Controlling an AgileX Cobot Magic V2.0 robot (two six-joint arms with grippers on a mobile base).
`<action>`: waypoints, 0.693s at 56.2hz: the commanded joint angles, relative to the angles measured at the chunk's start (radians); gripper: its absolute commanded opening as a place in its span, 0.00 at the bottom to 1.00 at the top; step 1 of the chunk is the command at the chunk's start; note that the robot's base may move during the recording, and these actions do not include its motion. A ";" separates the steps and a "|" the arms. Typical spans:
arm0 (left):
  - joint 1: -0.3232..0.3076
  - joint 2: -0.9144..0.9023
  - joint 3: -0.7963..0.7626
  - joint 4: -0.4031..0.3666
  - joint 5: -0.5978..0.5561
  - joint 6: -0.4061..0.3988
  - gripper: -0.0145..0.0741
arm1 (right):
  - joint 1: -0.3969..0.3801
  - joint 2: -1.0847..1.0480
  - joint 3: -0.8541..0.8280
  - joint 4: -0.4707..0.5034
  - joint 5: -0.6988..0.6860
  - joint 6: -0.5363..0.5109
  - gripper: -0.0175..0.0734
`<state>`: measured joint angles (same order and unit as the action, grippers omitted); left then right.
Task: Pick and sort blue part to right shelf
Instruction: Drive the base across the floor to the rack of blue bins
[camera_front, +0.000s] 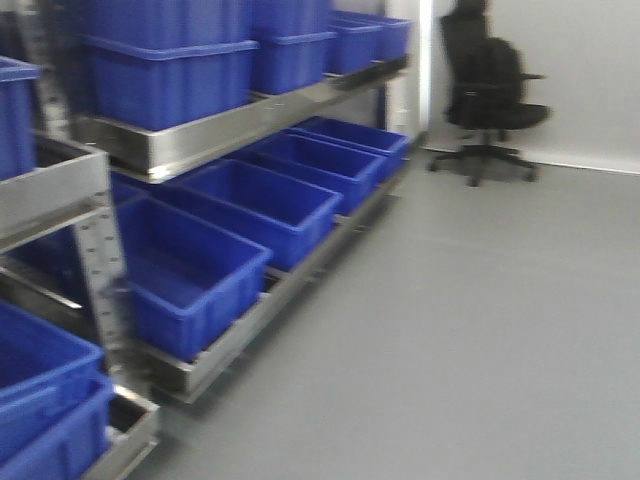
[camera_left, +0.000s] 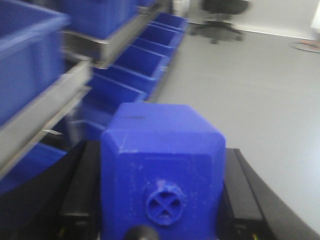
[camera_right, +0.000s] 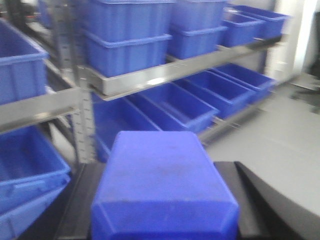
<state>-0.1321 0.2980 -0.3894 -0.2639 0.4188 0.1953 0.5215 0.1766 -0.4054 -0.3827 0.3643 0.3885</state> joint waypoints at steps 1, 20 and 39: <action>-0.004 0.008 -0.031 -0.011 -0.088 0.001 0.44 | 0.001 0.012 -0.030 -0.023 -0.093 -0.005 0.41; -0.004 0.008 -0.031 -0.011 -0.088 0.001 0.44 | 0.001 0.012 -0.030 -0.023 -0.093 -0.005 0.41; -0.004 0.008 -0.031 -0.011 -0.088 0.001 0.44 | 0.001 0.012 -0.030 -0.023 -0.093 -0.005 0.41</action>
<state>-0.1321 0.2980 -0.3894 -0.2639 0.4188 0.1953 0.5215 0.1766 -0.4054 -0.3827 0.3643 0.3885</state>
